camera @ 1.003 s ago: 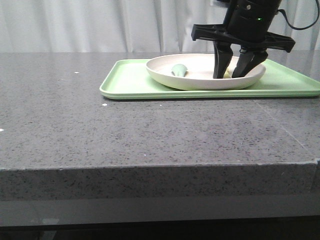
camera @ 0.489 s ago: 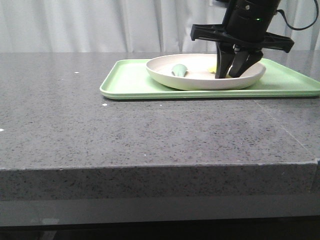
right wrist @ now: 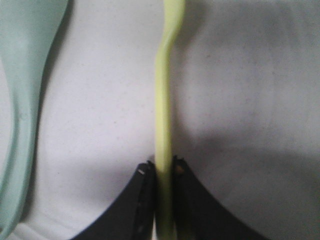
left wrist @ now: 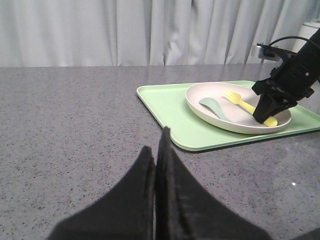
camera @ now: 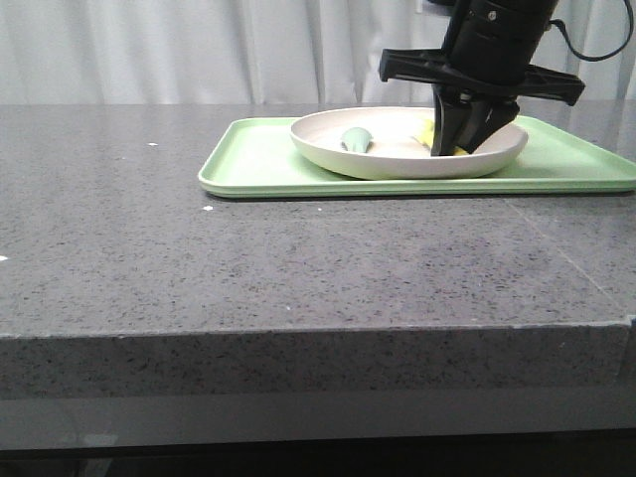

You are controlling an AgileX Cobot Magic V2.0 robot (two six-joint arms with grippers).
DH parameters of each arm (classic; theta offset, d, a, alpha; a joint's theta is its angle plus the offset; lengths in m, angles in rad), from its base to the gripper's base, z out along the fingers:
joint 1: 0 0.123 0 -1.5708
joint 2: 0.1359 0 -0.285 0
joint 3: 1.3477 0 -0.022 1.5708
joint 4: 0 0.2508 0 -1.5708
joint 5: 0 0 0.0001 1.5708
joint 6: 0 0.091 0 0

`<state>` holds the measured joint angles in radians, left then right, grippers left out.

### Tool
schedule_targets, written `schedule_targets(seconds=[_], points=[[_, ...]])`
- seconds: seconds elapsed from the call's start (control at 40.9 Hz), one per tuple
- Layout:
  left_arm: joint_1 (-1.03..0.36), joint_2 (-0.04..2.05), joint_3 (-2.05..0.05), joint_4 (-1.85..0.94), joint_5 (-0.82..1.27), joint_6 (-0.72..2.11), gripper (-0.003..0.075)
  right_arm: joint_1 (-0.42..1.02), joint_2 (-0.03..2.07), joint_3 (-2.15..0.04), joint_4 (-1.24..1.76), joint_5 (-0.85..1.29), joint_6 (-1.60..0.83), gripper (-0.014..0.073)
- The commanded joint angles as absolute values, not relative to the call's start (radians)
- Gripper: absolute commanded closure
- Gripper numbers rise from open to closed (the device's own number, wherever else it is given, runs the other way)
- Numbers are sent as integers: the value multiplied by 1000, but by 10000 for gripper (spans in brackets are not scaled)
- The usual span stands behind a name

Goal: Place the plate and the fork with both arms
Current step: 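Lift the yellow fork with the right gripper and move it beside the plate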

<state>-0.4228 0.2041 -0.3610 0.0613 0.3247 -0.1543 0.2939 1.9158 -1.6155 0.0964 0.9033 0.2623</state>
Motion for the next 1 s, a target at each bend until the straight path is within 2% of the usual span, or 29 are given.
schedule_targets(seconds=[0.0, 0.147, 0.685, 0.832, 0.979], points=[[-430, 216, -388, 63, 250, -152, 738, 294, 1874, -1641, 98, 895, 262, 573], [-430, 216, -388, 63, 250, -152, 738, 294, 1874, -1653, 98, 905, 262, 645], [-430, 216, -388, 63, 250, -152, 738, 288, 1869, -1853, 98, 1052, 262, 651], [-430, 216, -388, 63, 250, -152, 738, 254, 1855, -1864, 98, 1068, 256, 711], [-430, 216, -388, 63, 250, -152, 738, 191, 1832, -1864, 98, 1094, 228, 708]])
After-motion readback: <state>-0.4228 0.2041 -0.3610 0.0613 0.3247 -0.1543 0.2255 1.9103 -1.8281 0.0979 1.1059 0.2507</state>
